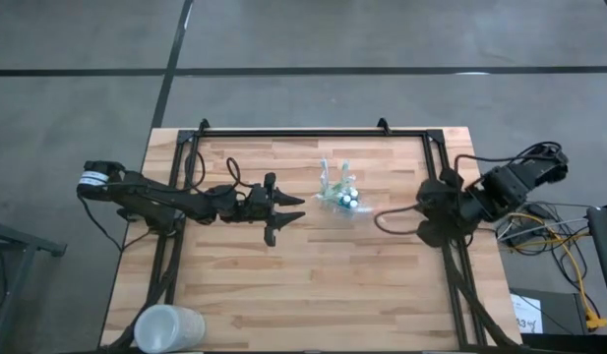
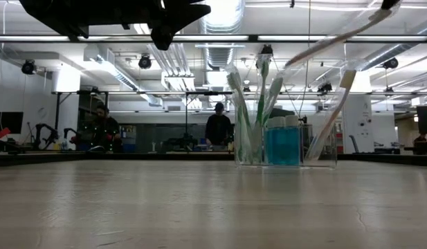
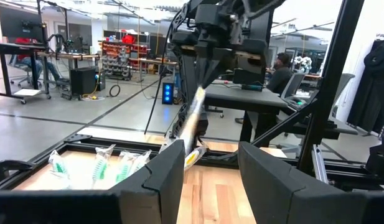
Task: Pick & Place toothbrushing station
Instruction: Put the orange toothbrush into the transparent organizer, then return to Home Position
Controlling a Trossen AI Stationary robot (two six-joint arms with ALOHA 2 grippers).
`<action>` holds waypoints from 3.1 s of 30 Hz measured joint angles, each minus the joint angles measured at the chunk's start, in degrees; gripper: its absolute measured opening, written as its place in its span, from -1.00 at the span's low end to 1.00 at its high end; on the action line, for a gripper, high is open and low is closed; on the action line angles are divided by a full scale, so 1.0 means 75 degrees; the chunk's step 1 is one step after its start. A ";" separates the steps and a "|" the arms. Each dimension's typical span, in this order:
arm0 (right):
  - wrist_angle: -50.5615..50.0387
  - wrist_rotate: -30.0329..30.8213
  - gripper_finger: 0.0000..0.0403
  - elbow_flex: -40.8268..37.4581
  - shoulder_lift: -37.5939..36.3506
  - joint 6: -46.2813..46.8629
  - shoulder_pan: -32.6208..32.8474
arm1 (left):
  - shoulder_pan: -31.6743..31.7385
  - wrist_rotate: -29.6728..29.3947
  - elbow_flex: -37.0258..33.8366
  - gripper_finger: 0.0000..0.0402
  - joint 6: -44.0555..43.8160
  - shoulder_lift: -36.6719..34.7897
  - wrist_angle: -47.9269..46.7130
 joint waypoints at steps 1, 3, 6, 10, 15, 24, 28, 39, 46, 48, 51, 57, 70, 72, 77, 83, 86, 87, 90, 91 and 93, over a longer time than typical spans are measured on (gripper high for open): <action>0.0000 -0.0032 -0.96 -0.0010 -0.0003 -0.0064 -0.0144 | -0.0001 -0.0002 0.0000 -0.22 0.0000 0.0000 0.0000; -0.0001 -0.0157 -0.96 -0.0026 0.0000 -0.0225 -0.0440 | 0.0000 -0.0002 0.0000 -0.22 0.0001 0.0000 0.0003; 0.0001 -0.0397 -0.96 -0.0073 0.0021 -0.0471 -0.0903 | -0.0002 -0.0002 0.0000 -0.22 0.0001 0.0000 0.0012; -0.0003 -0.0555 -0.96 -0.0159 0.0021 -0.0736 -0.1459 | 0.0001 -0.0002 0.0000 -0.22 0.0001 0.0000 0.0012; -0.0006 -0.1117 -0.96 -0.0397 0.0018 -0.1002 -0.2105 | 0.0001 -0.0001 0.0000 -0.22 0.0001 0.0000 0.0010; -0.0004 -0.1703 -0.96 -0.0922 0.0006 -0.1370 -0.2778 | 0.0000 -0.0001 0.0000 -0.22 0.0001 0.0000 -0.0003; 0.0004 -0.1748 -0.96 -0.1076 -0.0003 -0.1371 -0.2911 | -0.0002 -0.0002 0.0000 -0.22 0.0001 0.0000 -0.0012; 0.0240 -0.1378 -0.96 -0.1254 0.0179 -0.1383 -0.2976 | 0.0000 -0.0002 0.0000 -0.22 -0.0001 0.0000 -0.0006; 0.0743 -0.0930 -0.96 -0.1453 0.0309 -0.1617 -0.2998 | -0.0001 -0.0001 0.0000 -0.22 0.0001 0.0000 0.0009; 0.0793 -0.0968 -0.96 -0.1535 0.0325 -0.1624 -0.3058 | 0.0001 -0.0002 0.0000 -0.22 0.0001 0.0000 0.0006; 0.1097 -0.0968 -0.96 -0.1682 0.0369 -0.1628 -0.3066 | 0.0001 -0.0001 0.0000 -0.22 0.0001 0.0000 0.0005; 0.1972 -0.0689 -0.96 -0.2001 0.0420 -0.2214 -0.3060 | -0.0001 -0.0002 0.0000 -0.22 0.0001 0.0000 -0.0003; 0.3414 -0.0383 -0.96 -0.2388 0.0414 -0.2424 -0.3056 | 0.0000 -0.0002 0.0000 -0.22 0.0000 0.0000 -0.0006; 0.3482 -0.0406 -0.95 -0.2371 0.0417 -0.2547 -0.3055 | 0.0001 -0.0002 0.0000 -0.22 0.0001 0.0000 -0.0003; 0.3746 -0.0360 -0.83 -0.2280 0.0417 -0.2784 -0.3056 | 0.0001 -0.0001 0.0000 -0.22 0.0001 0.0000 -0.0003; 0.3936 -0.0354 -0.62 -0.2280 0.0417 -0.2918 -0.3055 | 0.0001 -0.0002 0.0000 -0.22 -0.0002 0.0000 -0.0003; 0.3927 -0.0347 -0.55 -0.2162 0.0407 -0.3202 -0.3055 | -0.0001 -0.0002 0.0000 -0.22 0.0000 0.0000 -0.0003; 0.3929 -0.0301 -0.54 -0.2091 0.0372 -0.3345 -0.3055 | 0.0000 -0.0002 0.0000 -0.22 0.0001 0.0000 -0.0003; 0.3938 -0.0082 -0.54 -0.1773 0.0216 -0.3814 -0.3037 | -0.0001 -0.0001 0.0000 -0.22 0.0001 0.0000 -0.0001; 0.3944 -0.0038 -0.55 -0.1657 0.0156 -0.3914 -0.3039 | -0.0001 0.0000 0.0000 -0.22 0.0000 0.0000 -0.0001; 0.3938 -0.0014 -0.58 -0.1434 0.0047 -0.4000 -0.3037 | -0.0002 -0.0001 0.0000 -0.22 0.0001 0.0000 0.0000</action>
